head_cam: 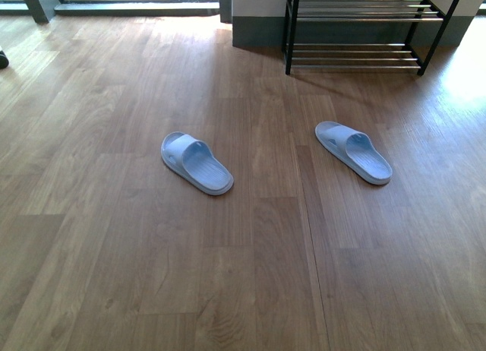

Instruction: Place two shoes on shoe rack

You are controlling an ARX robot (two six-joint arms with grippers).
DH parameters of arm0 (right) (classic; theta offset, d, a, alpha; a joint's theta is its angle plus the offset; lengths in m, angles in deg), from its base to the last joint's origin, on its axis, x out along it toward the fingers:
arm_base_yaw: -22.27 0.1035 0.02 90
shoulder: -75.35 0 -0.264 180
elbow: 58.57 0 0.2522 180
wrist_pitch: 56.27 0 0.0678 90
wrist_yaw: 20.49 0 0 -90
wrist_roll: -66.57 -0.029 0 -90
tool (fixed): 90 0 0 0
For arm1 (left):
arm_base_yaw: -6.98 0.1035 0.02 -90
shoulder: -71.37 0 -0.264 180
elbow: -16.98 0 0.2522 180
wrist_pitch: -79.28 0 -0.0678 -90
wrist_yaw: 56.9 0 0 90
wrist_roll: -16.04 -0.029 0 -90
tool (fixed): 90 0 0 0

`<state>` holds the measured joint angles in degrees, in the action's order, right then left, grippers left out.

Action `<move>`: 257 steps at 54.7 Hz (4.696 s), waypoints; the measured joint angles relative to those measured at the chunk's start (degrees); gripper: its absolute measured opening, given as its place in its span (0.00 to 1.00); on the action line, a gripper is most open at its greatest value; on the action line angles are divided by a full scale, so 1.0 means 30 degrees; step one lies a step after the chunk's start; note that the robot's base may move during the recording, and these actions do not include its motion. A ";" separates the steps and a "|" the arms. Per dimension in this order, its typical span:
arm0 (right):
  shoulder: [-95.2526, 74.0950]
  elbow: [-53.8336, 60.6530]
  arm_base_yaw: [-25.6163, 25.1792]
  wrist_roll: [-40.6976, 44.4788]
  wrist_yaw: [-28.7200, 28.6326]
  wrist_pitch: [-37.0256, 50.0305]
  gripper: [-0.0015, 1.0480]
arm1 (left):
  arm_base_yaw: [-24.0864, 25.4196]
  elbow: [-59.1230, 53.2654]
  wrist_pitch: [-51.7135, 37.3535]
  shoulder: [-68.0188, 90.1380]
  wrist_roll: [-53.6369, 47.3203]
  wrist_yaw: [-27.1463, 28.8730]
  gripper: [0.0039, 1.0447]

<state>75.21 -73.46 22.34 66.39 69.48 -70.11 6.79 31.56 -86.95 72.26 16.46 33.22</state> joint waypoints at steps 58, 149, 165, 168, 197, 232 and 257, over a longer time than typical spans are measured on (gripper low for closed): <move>-0.0007 0.0000 0.0000 0.0000 0.0058 0.0000 0.91 | 0.0000 0.0000 0.0007 0.0000 0.0000 -0.0066 0.91; -0.0007 0.0000 0.0000 0.0000 0.0015 0.0000 0.91 | -0.4707 2.3737 -0.7825 5.3724 0.2623 0.5938 0.91; -0.0007 0.0000 0.0000 0.0000 0.0022 0.0000 0.91 | -0.4626 2.5536 -0.7818 5.5152 0.0816 0.7315 0.91; -0.0007 0.0000 0.0000 0.0000 0.0022 0.0000 0.91 | -0.4575 2.5602 -0.8167 5.5327 0.0554 0.7621 0.91; -0.0007 0.0000 0.0000 0.0000 0.0022 0.0000 0.91 | -0.4095 2.6702 -0.7541 5.6639 -0.0393 0.8298 0.26; -0.0007 0.0000 0.0000 0.0000 0.0022 0.0000 0.91 | -0.1370 1.5336 -1.1132 4.1091 -0.0299 0.8684 0.02; -0.0007 0.0000 0.0000 0.0000 0.0022 0.0000 0.91 | -0.2812 0.5938 -0.6302 2.1019 -0.1734 1.1693 0.02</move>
<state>75.18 -73.46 22.34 66.39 69.54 -70.11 -1.65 49.38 -105.85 135.31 11.26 68.30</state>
